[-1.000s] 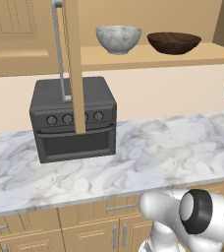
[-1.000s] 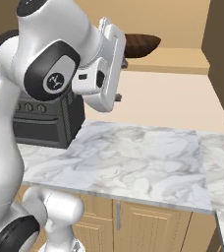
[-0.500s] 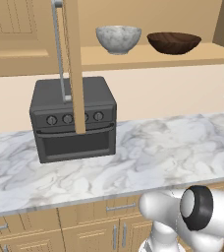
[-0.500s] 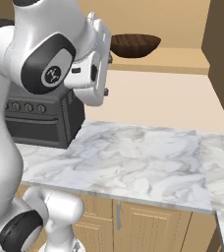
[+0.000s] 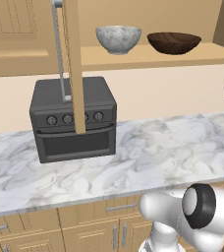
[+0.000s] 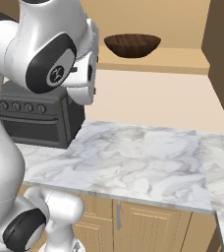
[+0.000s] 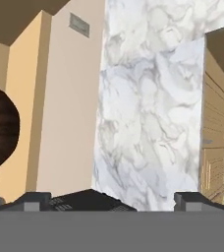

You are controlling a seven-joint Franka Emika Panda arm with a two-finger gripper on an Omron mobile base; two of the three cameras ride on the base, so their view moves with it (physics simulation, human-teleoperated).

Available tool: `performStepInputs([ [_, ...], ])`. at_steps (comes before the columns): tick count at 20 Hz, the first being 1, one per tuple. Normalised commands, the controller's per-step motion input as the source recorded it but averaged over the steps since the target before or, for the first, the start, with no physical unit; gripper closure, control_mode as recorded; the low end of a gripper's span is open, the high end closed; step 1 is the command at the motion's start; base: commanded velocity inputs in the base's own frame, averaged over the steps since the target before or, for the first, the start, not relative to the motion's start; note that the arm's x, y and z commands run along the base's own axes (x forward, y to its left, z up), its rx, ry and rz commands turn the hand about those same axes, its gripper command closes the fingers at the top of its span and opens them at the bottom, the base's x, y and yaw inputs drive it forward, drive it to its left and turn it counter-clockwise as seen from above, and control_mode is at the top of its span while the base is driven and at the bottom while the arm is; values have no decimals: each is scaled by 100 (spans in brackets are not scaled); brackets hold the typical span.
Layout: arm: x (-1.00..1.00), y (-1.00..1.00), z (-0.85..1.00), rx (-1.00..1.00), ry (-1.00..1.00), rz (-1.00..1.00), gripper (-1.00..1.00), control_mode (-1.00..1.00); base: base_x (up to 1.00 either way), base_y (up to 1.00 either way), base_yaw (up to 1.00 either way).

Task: Move the bowls from the cabinet to the plates on the dining table.

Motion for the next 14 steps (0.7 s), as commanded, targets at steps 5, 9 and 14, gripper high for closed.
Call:
performStepInputs([
  [5,0,18,0,3,0,19,-100,-100,0,0,0],
  [9,5,15,4,4,0,18,-100,-100,0,0,0],
  [14,14,13,6,6,-1,16,-100,-100,0,0,0],
])
